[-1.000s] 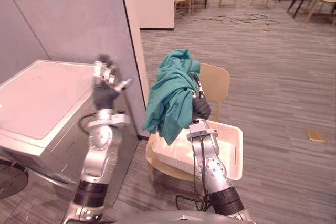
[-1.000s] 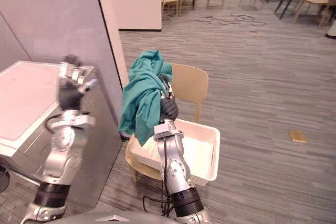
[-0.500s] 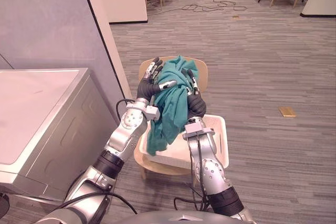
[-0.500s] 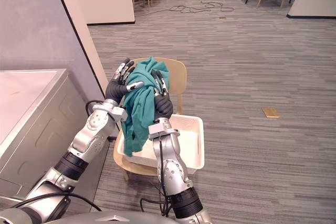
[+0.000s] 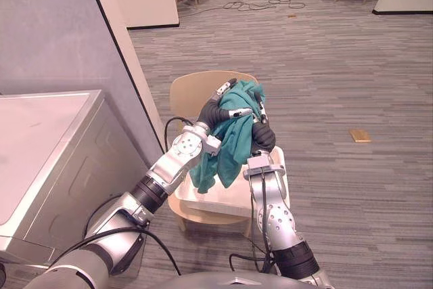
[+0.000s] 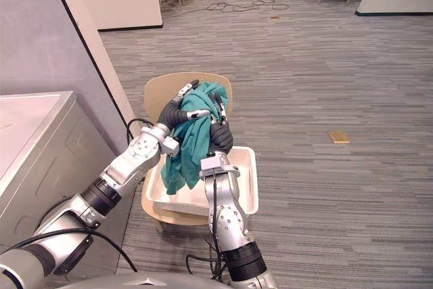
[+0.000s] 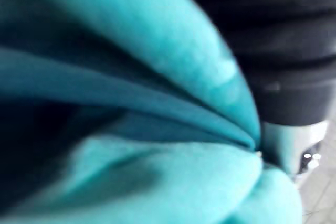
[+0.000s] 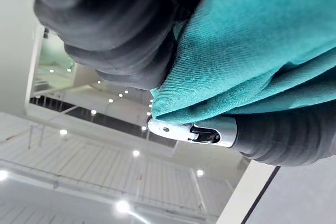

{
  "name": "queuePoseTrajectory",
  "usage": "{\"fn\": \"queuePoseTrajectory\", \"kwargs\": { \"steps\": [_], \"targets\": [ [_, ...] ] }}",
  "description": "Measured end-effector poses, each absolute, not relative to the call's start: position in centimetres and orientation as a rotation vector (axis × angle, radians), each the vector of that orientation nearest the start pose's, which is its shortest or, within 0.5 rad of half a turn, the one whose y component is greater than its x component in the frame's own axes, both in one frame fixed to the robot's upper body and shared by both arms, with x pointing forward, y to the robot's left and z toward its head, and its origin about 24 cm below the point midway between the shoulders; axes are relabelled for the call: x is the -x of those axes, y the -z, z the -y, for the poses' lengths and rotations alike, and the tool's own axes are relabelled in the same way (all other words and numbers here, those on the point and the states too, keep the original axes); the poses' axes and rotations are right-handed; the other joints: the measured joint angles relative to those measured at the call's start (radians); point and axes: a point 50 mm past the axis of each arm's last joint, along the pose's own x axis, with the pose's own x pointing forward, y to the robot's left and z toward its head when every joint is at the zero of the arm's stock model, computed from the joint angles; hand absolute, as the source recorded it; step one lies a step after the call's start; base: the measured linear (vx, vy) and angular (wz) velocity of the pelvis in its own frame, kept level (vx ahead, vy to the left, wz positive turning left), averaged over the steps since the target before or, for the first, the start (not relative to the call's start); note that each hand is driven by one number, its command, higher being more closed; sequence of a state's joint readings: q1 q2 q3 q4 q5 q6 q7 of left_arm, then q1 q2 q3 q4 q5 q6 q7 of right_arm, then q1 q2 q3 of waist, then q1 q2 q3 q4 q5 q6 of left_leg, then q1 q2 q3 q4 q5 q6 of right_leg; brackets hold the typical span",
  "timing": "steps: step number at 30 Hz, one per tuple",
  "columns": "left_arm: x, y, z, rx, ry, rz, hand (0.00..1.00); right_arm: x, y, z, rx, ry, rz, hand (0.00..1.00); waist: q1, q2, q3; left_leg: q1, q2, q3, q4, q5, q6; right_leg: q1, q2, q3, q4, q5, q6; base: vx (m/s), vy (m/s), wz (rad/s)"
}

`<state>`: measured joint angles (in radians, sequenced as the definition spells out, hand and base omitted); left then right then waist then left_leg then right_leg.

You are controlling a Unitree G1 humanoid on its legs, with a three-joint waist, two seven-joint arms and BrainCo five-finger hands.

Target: Pick up the laundry basket with both hands and put the clothes into the washing machine.

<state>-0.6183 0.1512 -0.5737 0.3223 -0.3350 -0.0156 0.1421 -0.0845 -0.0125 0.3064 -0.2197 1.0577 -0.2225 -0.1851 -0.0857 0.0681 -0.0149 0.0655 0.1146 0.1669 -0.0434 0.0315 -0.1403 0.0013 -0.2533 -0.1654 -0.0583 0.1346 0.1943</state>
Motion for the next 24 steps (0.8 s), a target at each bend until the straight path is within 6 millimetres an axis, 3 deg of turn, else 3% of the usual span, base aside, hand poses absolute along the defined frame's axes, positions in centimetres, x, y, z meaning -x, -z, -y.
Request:
{"fn": "queuePoseTrajectory", "kwargs": {
  "steps": [3,12,19,24],
  "targets": [
    [-32.4,-10.7,-2.0,-0.214,0.506,0.172,0.00,-25.4,-11.3,9.8,-1.113,-0.158,0.198,1.00,0.001,0.000,0.000,-0.005,0.000,-0.004,0.006,0.000,0.000,0.003,0.000,0.000,-0.007,0.004,0.000,-0.05,-0.013,0.02],
    [-32.7,-8.8,-1.9,-0.363,0.484,0.131,0.00,-25.6,-11.4,10.6,-1.106,-0.128,0.224,1.00,-0.001,-0.001,0.000,-0.011,0.000,-0.004,0.012,0.000,0.000,0.005,0.000,0.001,-0.021,0.016,0.001,-0.05,-0.012,0.00],
    [-32.8,-8.6,-2.1,-0.387,0.478,0.132,0.00,-25.6,-11.4,10.9,-1.106,-0.118,0.230,1.00,0.003,-0.001,0.001,-0.011,0.000,-0.004,0.012,0.000,0.000,0.005,0.000,0.001,-0.021,0.016,0.001,-0.03,-0.007,0.00],
    [-32.7,-7.7,-3.3,-0.353,0.432,0.092,0.00,-25.6,-11.5,10.8,-1.113,-0.116,0.233,1.00,0.005,-0.001,0.000,-0.005,0.000,0.002,0.006,0.000,0.000,0.005,0.002,0.006,-0.021,0.016,0.001,-0.04,-0.009,-0.03]
  ]
}}
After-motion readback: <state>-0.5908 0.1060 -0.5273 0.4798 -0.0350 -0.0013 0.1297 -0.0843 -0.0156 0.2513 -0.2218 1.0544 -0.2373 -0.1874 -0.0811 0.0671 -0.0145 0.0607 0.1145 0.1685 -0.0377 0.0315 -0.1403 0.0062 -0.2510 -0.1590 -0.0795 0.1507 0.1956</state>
